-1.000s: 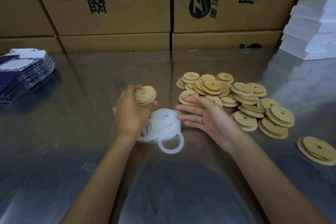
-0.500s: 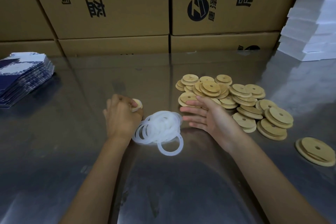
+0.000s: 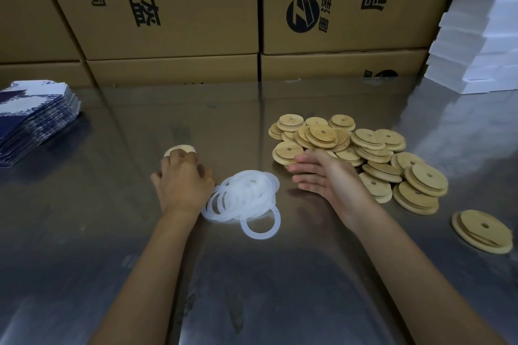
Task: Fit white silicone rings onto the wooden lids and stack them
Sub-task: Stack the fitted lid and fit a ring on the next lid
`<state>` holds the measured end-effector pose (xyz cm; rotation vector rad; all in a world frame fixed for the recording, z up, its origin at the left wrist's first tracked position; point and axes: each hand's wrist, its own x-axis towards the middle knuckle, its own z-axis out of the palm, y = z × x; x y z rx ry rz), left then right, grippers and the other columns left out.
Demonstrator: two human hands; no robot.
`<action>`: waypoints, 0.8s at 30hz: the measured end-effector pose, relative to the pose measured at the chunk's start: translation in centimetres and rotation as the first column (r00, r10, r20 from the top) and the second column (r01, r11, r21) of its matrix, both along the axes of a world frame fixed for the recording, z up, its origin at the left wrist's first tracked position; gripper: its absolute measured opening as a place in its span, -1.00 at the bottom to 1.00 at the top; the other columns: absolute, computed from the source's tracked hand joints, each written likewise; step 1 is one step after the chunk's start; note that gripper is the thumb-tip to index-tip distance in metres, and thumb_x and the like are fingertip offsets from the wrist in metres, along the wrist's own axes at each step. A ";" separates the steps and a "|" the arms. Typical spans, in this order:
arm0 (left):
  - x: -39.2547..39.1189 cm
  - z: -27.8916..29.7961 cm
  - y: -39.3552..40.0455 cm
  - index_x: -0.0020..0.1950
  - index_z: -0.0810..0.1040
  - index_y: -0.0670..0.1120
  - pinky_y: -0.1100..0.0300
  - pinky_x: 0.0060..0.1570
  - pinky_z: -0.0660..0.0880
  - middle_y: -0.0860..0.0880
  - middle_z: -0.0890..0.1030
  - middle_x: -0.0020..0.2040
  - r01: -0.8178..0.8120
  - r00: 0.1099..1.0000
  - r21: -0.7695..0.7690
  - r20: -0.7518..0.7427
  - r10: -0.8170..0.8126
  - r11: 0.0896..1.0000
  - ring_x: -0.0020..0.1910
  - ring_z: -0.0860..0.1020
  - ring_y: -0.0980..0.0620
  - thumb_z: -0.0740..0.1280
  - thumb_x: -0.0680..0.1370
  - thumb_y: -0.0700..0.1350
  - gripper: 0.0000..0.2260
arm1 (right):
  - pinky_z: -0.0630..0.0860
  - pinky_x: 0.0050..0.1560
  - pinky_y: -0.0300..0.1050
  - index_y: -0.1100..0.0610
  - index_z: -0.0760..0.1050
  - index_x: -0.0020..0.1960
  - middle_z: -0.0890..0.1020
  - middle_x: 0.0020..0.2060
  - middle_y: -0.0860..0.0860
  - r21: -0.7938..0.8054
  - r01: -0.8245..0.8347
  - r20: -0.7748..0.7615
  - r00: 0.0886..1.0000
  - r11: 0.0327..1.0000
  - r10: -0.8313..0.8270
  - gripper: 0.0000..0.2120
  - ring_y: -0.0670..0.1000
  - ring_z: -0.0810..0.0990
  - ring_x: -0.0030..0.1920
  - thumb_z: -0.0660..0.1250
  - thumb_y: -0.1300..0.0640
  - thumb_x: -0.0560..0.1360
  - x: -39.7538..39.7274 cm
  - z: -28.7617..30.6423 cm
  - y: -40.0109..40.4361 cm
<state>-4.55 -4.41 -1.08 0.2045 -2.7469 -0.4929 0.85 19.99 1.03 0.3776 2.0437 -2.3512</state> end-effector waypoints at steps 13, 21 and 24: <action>0.4 0.3 0.9 0.24 0.53 -0.14 -0.13 0.34 0.15 -0.10 0.45 0.32 0.122 0.990 0.120 -0.091 -0.112 0.985 0.37 0.31 -0.11 0.27 0.53 -0.13 -0.71 | 0.38 0.27 -0.10 0.11 0.55 0.31 0.54 0.24 0.02 0.757 0.511 -0.527 0.846 0.406 -0.082 -0.65 0.04 0.42 0.30 0.37 0.14 0.52 -0.9 -1.6 1.2; 2.2 0.4 4.3 0.25 0.52 -0.04 0.03 0.35 0.15 -0.03 0.32 0.44 0.405 0.902 0.045 -0.185 -0.390 0.913 0.43 0.23 -0.02 0.28 0.53 -0.14 -0.71 | 0.20 0.51 0.06 0.13 0.20 0.60 0.18 0.57 0.10 0.866 0.265 -0.289 0.957 0.423 -0.009 -0.32 0.13 0.16 0.55 0.33 -0.04 0.56 -1.3 -2.8 1.2; 2.5 0.3 4.7 0.24 0.52 -0.03 0.06 0.31 0.16 0.00 0.30 0.46 0.442 0.884 0.049 -0.191 -0.426 0.896 0.42 0.23 0.01 0.28 0.53 -0.14 -0.72 | 0.34 0.42 0.05 0.15 0.40 0.44 0.33 0.41 0.08 0.819 0.327 -0.351 0.936 0.471 -0.040 -0.50 0.11 0.31 0.44 0.36 0.03 0.55 -1.3 -2.6 1.2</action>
